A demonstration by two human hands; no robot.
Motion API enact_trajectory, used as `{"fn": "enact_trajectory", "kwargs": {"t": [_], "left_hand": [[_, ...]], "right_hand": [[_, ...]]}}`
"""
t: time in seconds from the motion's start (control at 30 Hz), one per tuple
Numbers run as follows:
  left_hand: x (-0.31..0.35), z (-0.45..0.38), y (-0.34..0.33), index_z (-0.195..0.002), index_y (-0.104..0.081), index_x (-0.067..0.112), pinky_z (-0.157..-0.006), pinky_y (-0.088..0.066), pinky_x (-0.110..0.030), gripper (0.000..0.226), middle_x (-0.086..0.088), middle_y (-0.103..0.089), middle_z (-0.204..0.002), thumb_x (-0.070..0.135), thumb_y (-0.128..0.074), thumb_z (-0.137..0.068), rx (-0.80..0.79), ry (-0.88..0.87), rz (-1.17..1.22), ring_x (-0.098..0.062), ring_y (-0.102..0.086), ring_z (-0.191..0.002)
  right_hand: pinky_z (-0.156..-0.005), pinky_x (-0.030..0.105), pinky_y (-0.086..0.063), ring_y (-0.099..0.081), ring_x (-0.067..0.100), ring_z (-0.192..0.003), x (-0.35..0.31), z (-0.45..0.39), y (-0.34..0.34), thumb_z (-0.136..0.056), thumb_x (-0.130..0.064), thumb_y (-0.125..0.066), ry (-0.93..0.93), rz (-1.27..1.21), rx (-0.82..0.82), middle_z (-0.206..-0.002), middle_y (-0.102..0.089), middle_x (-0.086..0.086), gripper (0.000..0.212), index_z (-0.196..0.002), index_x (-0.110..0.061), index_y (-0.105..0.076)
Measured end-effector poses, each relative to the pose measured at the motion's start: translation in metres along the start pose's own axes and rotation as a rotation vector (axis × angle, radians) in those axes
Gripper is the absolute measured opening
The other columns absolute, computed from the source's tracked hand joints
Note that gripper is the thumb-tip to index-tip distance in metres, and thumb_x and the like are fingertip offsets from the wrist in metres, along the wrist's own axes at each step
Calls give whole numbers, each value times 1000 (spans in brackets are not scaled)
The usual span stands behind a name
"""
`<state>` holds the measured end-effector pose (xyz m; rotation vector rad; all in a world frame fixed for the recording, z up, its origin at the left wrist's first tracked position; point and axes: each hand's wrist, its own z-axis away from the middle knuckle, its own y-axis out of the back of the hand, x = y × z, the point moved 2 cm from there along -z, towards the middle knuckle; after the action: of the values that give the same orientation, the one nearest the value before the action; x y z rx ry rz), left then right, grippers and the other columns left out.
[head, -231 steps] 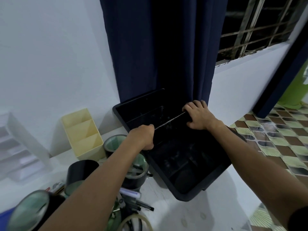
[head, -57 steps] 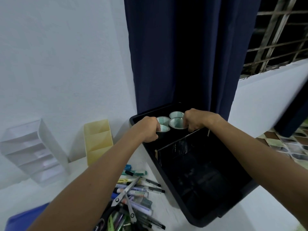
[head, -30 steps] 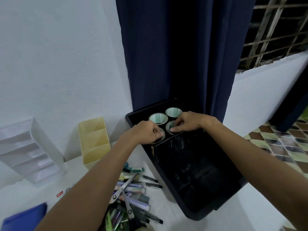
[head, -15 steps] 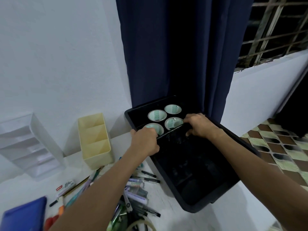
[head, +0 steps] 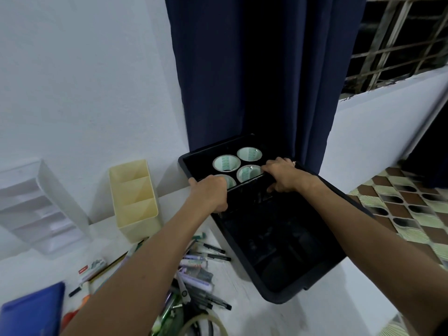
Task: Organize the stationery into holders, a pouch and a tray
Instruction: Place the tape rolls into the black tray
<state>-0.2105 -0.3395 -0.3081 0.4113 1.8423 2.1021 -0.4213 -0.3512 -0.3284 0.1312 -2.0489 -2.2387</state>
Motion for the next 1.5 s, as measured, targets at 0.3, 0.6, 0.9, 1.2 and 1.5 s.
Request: {"fn": "enact_trajectory", "kwargs": {"t": [0.3,0.6,0.9,1.2,1.5], "left_hand": [[0,-6,5,-65,-48,16,-101,-22,-52,20,2,-49,-70,19,-61,-79,-156,-59,-32,-19,-52,-82],[-6,2,-7,-70,-46,16,-110,-13,-51,16,1,-49,-66,19,-51,-85,-141,-62,9,-16,-47,-68],[-52,73,39,-119,-60,19,-89,-45,-27,32,5,-59,-104,26,-58,-89,137,-105,425,-16,-59,-101],[-141,241,-3,-114,-59,31,-75,-40,-22,29,7,-59,-105,35,-62,-86,-230,177,191,-11,-55,-88],[-166,305,-48,-113,-49,43,-61,-39,-15,36,15,-56,-85,45,-65,-80,-333,326,388,-5,-56,-71]], "right_hand": [[-103,35,-25,-43,23,-109,3,-6,-4,-74,-33,-78,35,26,14,-110,-52,1,44,-111,-23,-56],[-106,39,-24,-42,23,-109,-3,4,-1,-61,-55,-79,26,13,36,-101,-42,-7,67,-115,-25,-55],[-100,33,-39,-50,20,-111,-86,39,44,-72,-61,-69,281,-296,144,-114,-59,1,66,-124,-22,-57],[-69,26,-51,-61,14,-82,-246,116,32,-80,-44,-71,684,-188,-306,-91,-65,-6,28,-92,-20,-64],[-46,28,-34,-43,12,-53,-266,140,-15,-84,-35,-68,721,119,-394,-67,-43,-8,24,-86,-11,-63]]}}
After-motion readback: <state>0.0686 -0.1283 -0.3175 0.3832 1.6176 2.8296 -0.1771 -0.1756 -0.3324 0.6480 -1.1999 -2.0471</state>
